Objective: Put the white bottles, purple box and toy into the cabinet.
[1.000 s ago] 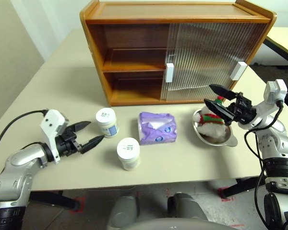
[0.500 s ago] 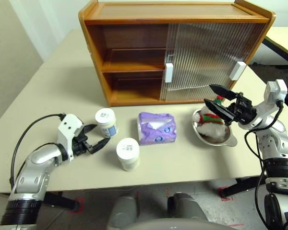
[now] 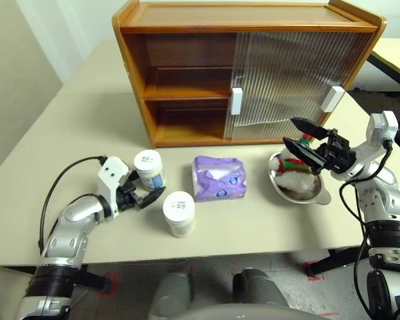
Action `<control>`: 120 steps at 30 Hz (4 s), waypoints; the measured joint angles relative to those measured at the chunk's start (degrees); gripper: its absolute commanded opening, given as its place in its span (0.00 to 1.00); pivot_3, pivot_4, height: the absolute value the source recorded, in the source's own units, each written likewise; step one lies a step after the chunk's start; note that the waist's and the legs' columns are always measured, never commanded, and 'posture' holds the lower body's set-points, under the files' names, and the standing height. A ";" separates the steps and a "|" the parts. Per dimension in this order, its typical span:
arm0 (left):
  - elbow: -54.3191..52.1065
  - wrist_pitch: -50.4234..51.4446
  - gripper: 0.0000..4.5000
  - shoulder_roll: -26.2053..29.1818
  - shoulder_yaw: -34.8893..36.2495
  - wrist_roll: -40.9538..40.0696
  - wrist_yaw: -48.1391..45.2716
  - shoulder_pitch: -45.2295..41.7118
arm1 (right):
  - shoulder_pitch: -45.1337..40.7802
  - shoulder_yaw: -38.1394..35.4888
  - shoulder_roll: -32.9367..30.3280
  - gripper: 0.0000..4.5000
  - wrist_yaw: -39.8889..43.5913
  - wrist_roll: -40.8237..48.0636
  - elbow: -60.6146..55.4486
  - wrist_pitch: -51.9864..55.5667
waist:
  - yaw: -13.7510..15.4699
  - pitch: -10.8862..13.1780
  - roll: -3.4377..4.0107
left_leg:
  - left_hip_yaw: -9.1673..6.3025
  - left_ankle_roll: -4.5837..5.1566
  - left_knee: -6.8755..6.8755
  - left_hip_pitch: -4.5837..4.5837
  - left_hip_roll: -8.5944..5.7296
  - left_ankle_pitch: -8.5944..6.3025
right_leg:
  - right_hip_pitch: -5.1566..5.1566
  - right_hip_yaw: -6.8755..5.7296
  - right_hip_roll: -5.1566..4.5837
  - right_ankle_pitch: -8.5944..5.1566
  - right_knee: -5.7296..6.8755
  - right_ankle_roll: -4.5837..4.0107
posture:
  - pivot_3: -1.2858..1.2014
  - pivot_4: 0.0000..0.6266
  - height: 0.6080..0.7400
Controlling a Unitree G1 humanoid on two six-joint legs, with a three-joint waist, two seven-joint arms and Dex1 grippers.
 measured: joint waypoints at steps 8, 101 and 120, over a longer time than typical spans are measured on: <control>0.04 3.27 0.85 -1.01 -1.68 0.58 2.54 -3.04 | 0.41 0.00 0.05 1.00 -0.05 -0.01 -0.32 0.00 | -0.14 0.00 0.00 | 0.01 0.02 0.00 0.01 -0.02 0.01 | 0.01 0.01 0.16 0.01 0.00 0.02 | 0.56 0.02 1.00; 61.05 -11.37 1.00 -26.43 -0.75 13.19 36.71 -50.96 | 4.04 4.47 0.19 1.00 -1.11 -2.05 -6.89 2.09 | -0.44 0.17 -0.28 | -0.32 0.15 0.80 -0.94 -0.05 0.03 | -0.34 0.02 0.88 0.50 -0.17 0.28 | 0.53 0.02 1.00; 60.32 -11.96 1.00 -26.69 0.14 13.20 35.81 -50.86 | 3.87 4.68 0.21 1.00 -0.99 -2.16 -6.89 2.09 | -0.80 0.16 -0.27 | -0.38 0.16 0.87 -0.91 -0.08 0.04 | -0.32 0.03 0.92 0.57 -0.14 0.26 | 0.54 0.01 1.00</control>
